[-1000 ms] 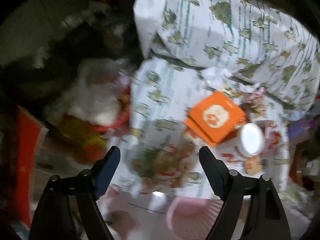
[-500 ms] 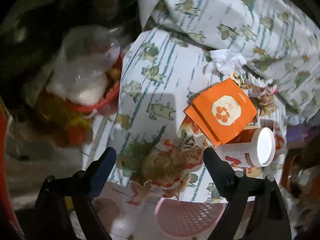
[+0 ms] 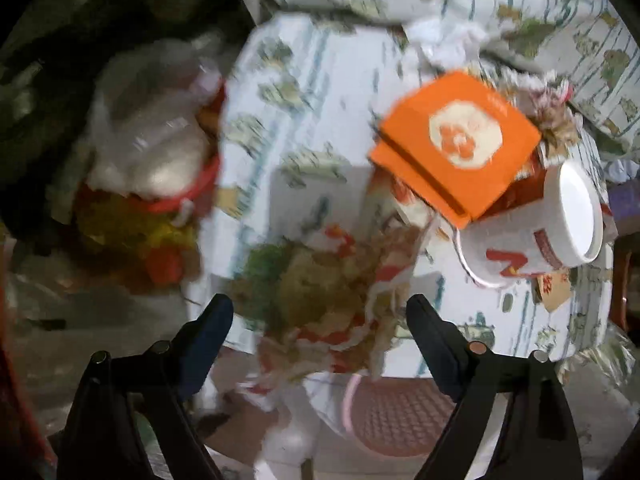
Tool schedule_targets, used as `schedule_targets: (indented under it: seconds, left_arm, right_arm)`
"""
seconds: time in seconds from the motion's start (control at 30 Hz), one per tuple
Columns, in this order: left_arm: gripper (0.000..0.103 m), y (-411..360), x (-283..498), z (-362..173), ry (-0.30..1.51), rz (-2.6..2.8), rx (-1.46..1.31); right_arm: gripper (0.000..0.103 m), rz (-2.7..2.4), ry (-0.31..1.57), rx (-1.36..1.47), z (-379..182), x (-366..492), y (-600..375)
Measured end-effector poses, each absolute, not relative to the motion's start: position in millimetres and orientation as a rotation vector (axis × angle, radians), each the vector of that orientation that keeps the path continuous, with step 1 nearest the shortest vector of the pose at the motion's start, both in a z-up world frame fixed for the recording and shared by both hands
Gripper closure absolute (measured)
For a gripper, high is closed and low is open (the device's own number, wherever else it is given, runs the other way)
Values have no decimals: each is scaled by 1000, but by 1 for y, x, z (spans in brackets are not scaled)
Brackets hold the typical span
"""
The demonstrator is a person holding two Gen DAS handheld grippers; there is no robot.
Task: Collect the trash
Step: 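Grasp the crumpled food wrapper with the left tool while the right tool grasps the white cup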
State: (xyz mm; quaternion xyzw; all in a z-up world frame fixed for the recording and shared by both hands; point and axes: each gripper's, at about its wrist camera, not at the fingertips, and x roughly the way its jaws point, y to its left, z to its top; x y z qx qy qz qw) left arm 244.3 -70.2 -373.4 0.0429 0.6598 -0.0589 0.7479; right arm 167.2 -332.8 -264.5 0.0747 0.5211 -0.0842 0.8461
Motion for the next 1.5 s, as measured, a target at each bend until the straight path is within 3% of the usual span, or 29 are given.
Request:
schedule_targets:
  seconds: [0.07,0.17,0.57,0.73,1.0,1.1,1.13,1.5]
  left_arm:
    - [59,-68,243,-377,1472,-114,53]
    - [70,-64,243,-365,1442,-105,10]
    - [70,-57,226,-260,1185,-300,-237]
    - [70,-50,234,-272,1242,-294,-259]
    - [70,-34,233,-283,1240,-257,-219]
    - [70,-33,232,-283,1244,-245,-217]
    - [70,-34,232,-281,1234,-234,-203]
    - [70,-33,225,-263,1177,-235,-187]
  right_arm:
    - [36,-178,1101,136,-265,167,-332]
    - [35,-168,1102,136,-266,168,-331]
    - [29,54,1088,137,-280,186,-258]
    - [29,109,1192,29,-310,202,-215]
    - [30,66,1207,-41,-337,217,-190]
    - [35,47,1211,-28,-343,221,-192]
    - [41,49,1217,-19,-344,223,-194]
    - [42,57,1129,138,-307,204,-211]
